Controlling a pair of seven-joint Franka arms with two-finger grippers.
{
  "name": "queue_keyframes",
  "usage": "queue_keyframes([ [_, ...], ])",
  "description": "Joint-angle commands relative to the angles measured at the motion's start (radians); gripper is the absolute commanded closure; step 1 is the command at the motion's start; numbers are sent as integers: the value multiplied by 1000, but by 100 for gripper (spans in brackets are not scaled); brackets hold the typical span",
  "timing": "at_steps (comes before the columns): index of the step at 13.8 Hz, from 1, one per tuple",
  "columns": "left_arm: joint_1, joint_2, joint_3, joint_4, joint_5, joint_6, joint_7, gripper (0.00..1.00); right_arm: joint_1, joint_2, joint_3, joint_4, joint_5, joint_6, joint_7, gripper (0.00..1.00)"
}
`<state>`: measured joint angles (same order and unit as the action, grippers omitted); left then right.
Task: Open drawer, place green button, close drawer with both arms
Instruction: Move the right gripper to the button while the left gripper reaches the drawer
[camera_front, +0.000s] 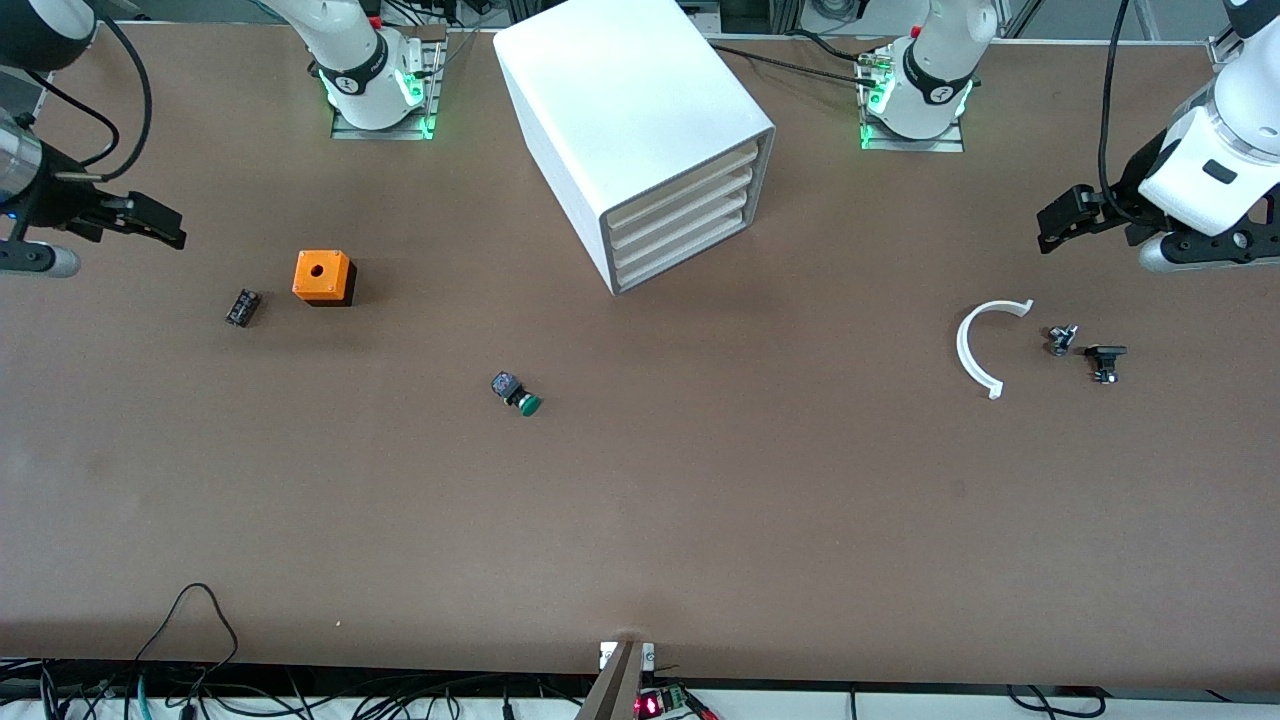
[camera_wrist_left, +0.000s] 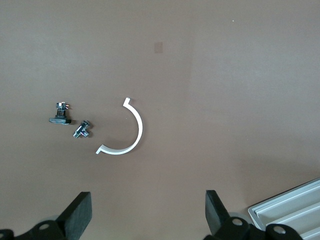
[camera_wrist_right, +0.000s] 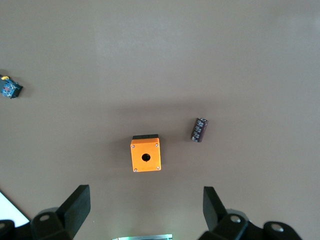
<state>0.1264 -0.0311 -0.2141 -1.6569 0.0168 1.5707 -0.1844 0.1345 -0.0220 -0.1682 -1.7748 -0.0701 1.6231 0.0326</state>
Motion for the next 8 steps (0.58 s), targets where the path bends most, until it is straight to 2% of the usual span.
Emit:
queue_keyframes([
  [1,1,-1,-4,20,-17,-27,23,0,17,60,3,18,68,20,7,0],
  [4,3,5,-2,28,-17,-24,23,0,40,146,4,54,130,67,7,0],
  [8,3,5,-2,28,-18,-24,22,0,76,162,3,54,130,67,6,0],
])
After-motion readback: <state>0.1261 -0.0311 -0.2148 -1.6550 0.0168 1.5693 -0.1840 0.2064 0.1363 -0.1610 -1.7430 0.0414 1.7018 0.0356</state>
